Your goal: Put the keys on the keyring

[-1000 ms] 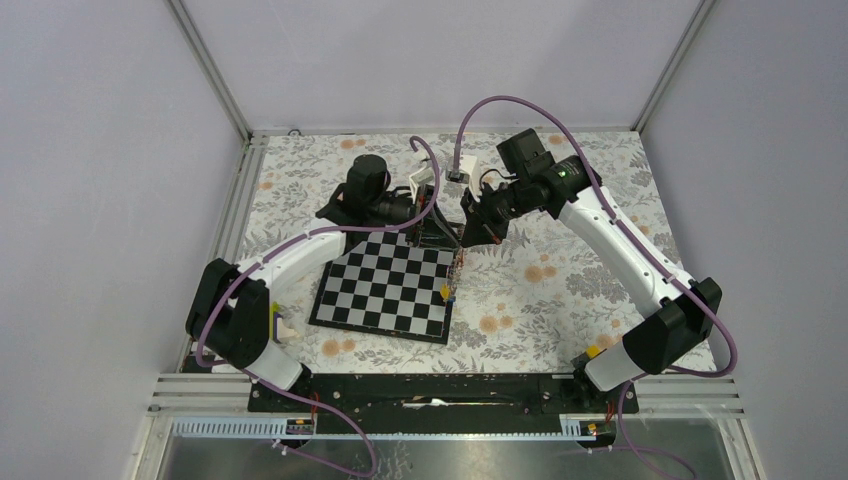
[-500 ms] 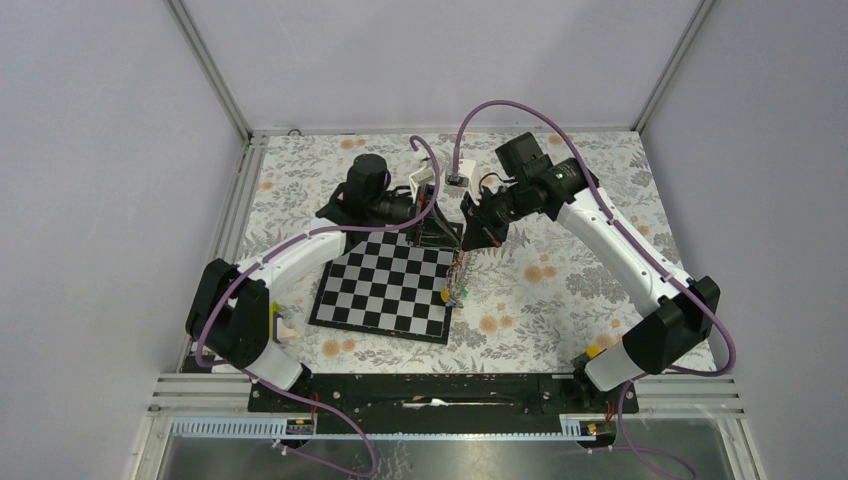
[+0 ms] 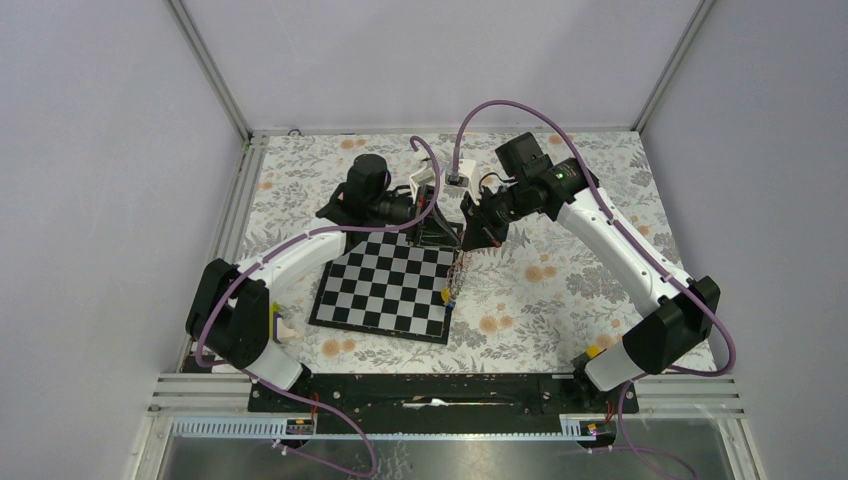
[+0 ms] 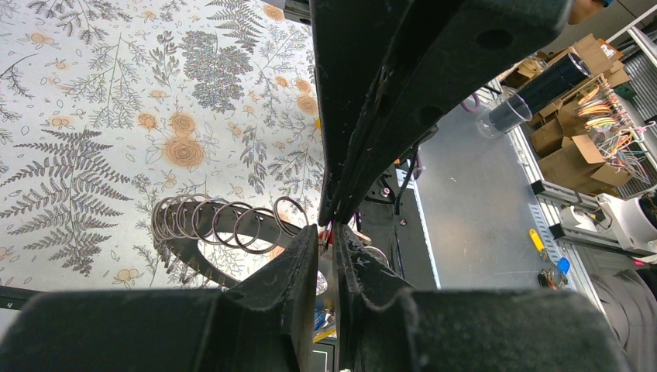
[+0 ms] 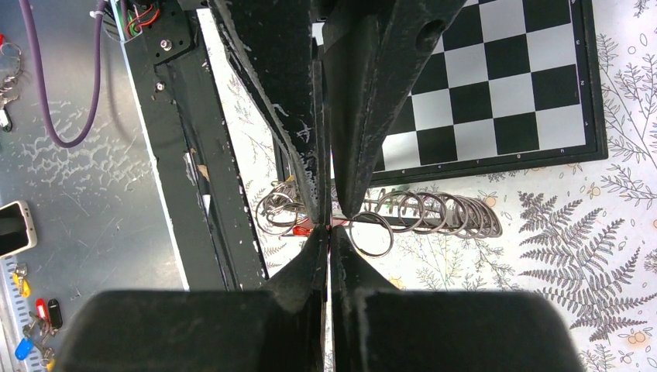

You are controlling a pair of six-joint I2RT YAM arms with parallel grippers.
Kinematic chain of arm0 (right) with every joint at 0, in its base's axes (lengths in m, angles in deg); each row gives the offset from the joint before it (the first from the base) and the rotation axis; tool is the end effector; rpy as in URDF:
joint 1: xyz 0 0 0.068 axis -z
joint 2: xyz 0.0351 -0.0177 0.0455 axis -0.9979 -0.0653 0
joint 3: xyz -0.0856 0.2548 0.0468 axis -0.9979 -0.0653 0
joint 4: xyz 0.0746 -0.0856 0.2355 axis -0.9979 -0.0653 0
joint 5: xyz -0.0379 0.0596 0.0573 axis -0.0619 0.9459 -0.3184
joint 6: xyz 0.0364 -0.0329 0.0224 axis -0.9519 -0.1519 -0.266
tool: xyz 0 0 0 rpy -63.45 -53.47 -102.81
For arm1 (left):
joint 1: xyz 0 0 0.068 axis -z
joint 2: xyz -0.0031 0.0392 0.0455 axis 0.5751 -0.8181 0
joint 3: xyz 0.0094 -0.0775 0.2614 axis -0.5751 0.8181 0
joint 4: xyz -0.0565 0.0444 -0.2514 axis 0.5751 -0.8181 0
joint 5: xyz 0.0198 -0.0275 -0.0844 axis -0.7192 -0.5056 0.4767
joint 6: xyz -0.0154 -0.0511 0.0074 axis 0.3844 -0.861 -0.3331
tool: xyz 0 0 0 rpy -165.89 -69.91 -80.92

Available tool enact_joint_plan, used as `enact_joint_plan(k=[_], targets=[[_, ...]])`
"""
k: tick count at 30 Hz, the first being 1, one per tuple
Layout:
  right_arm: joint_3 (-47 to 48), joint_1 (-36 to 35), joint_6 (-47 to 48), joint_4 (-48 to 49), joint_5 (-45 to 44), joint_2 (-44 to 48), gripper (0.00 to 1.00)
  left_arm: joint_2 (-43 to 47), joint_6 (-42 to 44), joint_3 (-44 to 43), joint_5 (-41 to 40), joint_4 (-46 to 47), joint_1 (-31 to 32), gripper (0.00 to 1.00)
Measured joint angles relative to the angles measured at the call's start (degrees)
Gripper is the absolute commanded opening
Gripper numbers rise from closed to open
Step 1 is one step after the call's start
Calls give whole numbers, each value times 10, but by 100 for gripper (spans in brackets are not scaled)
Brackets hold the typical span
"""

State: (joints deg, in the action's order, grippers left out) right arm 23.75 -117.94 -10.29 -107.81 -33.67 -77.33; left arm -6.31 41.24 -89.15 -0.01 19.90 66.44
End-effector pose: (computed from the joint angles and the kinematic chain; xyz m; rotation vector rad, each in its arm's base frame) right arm 0.2543 0.1839 0.3637 -1.4192 1.9340 0.9001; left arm 0.2760 -0.2066 0.3019 1.1602 1.5994 -1.6000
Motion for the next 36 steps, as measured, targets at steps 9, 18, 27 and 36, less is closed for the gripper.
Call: enact_joint_plan(k=[9, 18, 27, 36], targets=[[0, 0, -2, 3, 0, 0, 0, 0, 5, 0, 0, -4, 0, 20], [0, 0, -2, 8, -2, 0, 0, 0, 9, 0, 7, -5, 0, 0], [-2, 3, -3, 9, 0, 0, 26, 3, 26, 0, 9, -17, 0, 0], [-33, 53, -25, 54, 72, 40, 42, 4, -45, 1, 13, 21, -1, 0]])
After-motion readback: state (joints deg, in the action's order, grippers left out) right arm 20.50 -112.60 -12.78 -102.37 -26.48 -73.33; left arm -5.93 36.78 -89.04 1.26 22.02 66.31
